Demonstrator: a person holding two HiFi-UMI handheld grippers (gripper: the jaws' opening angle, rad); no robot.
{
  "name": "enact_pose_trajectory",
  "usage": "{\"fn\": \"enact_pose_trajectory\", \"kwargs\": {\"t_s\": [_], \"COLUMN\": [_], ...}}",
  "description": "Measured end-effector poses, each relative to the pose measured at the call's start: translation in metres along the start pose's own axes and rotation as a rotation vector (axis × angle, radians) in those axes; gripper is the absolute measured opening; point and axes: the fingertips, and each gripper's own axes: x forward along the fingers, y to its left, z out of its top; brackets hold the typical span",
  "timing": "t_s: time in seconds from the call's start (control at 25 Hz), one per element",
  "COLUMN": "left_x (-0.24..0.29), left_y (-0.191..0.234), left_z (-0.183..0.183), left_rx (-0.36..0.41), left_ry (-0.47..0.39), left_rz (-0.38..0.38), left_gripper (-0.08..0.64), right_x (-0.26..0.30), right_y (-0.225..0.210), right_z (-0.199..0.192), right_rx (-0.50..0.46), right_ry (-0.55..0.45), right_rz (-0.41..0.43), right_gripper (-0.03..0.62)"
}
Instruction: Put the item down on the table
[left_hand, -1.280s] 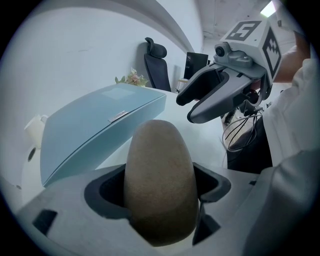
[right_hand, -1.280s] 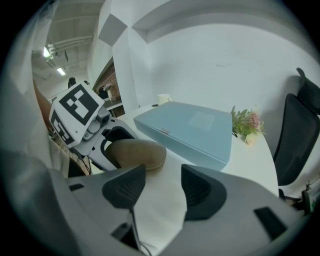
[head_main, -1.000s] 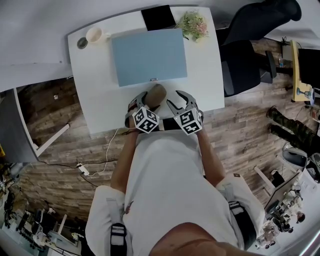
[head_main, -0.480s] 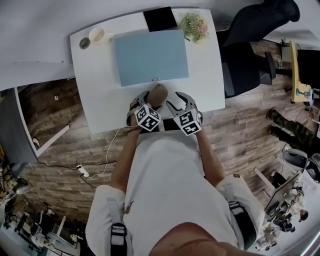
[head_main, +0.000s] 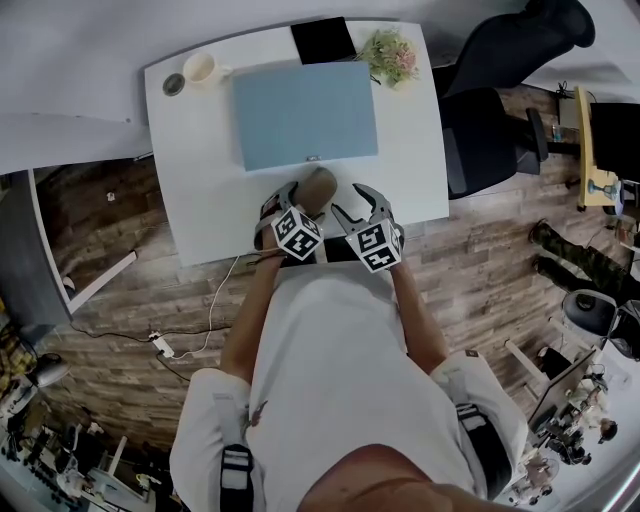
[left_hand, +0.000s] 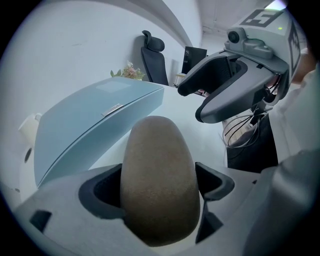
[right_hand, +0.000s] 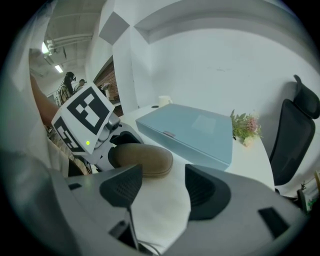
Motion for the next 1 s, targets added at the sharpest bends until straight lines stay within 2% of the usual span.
{"fn": "enact_pose_trajectory", "kwargs": {"t_s": [0.32, 0.52, 0.6, 0.76, 0.88, 1.0], "left_x": [-0.018, -0.046, -0.059, -0.101, -0.150, -0.204], "left_y": [-0.001, -0.003, -0.002, 0.005, 0.018, 0.030], "left_z": [0.008, 0.023, 0.030, 0.050, 0.073, 0.095], "left_rx": [0.011, -0.003, -0.011, -0.012, -0.015, -0.043], "left_ry": [-0.066, -0.163, -0.211, -0.363, -0.528, -0.682], "left_rz": [0.021, 0.047, 0.065, 0.128, 0.206, 0.279], "left_gripper": [0.463, 0.463, 0.463, 0.442, 0.379, 0.356], "right_x": [-0.008, -0.019, -0.026, -0.054, -0.082, -0.113], "right_y": [-0.001, 0.000, 0.000, -0.005, -0.006, -0.007], "right_z": [0.004, 0.010, 0.016, 0.045, 0.078, 0.109], "right_rx": [-0.004, 0.019, 0.044, 0.050, 0.029, 0.007], "right_ry": [-0.021, -0.047, -0.086, -0.205, -0.313, -0.419], "right_rz": [-0.058, -0.082, -0.104, -0.204, -0.255, -0.294], "right_gripper": [0.307, 0.311, 0.302, 0.302, 0.310, 0.310]}}
